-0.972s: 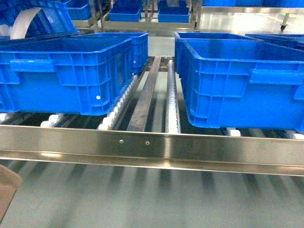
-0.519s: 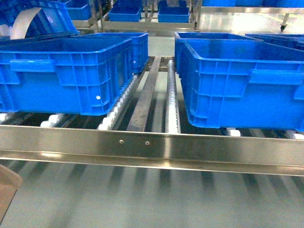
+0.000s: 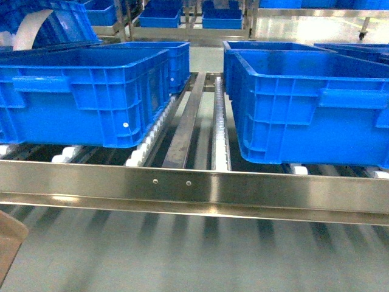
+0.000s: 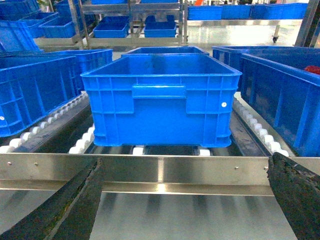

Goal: Place part in tray to right shelf

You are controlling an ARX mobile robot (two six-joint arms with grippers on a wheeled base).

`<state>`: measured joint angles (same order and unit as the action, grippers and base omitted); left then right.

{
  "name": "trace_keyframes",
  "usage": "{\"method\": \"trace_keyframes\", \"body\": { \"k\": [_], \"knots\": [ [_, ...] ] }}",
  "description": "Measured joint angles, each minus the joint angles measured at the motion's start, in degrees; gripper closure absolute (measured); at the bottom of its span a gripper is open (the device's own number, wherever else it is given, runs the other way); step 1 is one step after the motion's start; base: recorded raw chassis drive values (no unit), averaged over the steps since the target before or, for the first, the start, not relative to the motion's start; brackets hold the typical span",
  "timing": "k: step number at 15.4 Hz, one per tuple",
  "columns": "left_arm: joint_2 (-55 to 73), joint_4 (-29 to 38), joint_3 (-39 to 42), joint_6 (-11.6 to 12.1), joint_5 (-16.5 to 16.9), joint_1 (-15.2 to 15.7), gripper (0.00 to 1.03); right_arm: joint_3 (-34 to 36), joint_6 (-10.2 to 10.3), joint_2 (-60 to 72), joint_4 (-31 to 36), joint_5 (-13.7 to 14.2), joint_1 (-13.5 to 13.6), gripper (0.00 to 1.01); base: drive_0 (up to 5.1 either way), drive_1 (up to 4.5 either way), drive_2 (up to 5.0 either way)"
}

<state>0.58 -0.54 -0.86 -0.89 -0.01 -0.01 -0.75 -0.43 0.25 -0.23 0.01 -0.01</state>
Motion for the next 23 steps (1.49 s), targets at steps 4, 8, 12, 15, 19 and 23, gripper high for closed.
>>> {"method": "trace_keyframes", "body": {
  "k": [4,8,12,15,19,23],
  "knots": [
    [0.0,0.0,0.0,0.0,0.0,0.0,0.89,0.0,0.0,0.0,0.0,0.0,0.0,0.03,0.0,0.0,0.0],
    [0.0,0.0,0.0,0.0,0.0,0.0,0.89,0.0,0.0,0.0,0.0,0.0,0.0,0.03,0.0,0.0,0.0],
    [0.0,0.0,0.0,0.0,0.0,0.0,0.89,0.0,0.0,0.0,0.0,0.0,0.0,0.03,0.0,0.0,0.0],
    [0.0,0.0,0.0,0.0,0.0,0.0,0.89,0.0,0.0,0.0,0.0,0.0,0.0,0.03,0.0,0.0,0.0],
    [0.0,0.0,0.0,0.0,0.0,0.0,0.89,0.0,0.0,0.0,0.0,0.0,0.0,0.03,0.0,0.0,0.0],
    [0.0,0.0,0.0,0.0,0.0,0.0,0.89,0.0,0.0,0.0,0.0,0.0,0.0,0.03,0.0,0.0,0.0]
  ]
}}
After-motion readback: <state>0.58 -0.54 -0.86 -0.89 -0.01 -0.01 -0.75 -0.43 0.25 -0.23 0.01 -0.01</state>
